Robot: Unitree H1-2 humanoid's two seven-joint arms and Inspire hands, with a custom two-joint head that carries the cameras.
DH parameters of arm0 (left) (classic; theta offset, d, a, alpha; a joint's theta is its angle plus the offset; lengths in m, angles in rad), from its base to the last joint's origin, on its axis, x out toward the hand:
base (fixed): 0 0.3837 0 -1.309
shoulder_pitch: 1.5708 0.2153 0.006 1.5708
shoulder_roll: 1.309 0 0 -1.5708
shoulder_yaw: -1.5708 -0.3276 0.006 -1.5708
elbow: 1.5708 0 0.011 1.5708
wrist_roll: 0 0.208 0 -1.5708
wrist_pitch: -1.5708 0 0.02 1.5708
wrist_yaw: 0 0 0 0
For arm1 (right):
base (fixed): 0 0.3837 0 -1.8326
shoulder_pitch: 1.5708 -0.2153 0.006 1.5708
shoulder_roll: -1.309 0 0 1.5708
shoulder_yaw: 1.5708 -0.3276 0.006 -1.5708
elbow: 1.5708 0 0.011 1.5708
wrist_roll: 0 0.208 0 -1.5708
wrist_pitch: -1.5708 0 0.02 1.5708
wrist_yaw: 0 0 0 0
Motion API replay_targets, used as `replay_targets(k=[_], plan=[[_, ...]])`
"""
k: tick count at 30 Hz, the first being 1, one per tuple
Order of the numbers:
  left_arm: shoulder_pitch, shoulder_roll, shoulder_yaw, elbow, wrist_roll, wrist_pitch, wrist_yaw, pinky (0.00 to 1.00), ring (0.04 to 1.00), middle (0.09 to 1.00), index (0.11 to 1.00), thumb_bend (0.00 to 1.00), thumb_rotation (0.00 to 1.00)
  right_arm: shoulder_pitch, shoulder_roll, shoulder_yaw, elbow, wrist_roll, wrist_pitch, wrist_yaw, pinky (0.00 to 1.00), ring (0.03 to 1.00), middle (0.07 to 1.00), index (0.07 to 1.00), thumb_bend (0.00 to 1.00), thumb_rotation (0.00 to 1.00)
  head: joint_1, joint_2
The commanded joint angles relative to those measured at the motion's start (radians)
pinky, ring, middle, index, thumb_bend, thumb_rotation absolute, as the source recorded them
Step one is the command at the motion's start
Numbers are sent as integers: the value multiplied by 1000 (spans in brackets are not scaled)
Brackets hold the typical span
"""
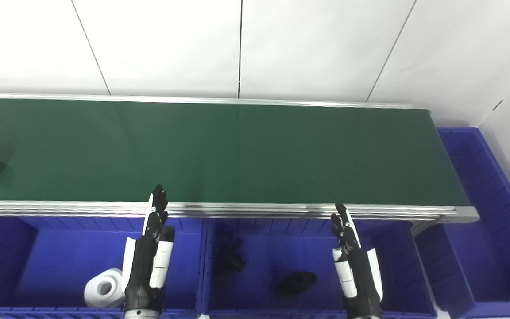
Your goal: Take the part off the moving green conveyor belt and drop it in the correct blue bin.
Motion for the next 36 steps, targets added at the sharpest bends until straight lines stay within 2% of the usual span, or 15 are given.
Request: replay_targets(k=[1, 18, 36], plan=[[-6, 2, -2, -18, -10, -31, -4, 1000, 1000, 1000, 1000, 624, 984, -6, 8, -3, -15, -6, -73, -7, 946, 970, 1000, 971, 753, 960, 0, -2], [-5, 4, -4, -24, -13, -30, -5, 1000, 1000, 1000, 1000, 604, 989, -4, 13, -10, -7, -14, -94, -8, 934, 962, 1000, 963, 746, 940, 0, -2], [-1, 1, -6, -31, -14, -23, -6, 1000, 1000, 1000, 1000, 633, 983, 0, 16, -7, -8, -15, -90, -2, 932, 963, 1000, 966, 748, 935, 2, -2]])
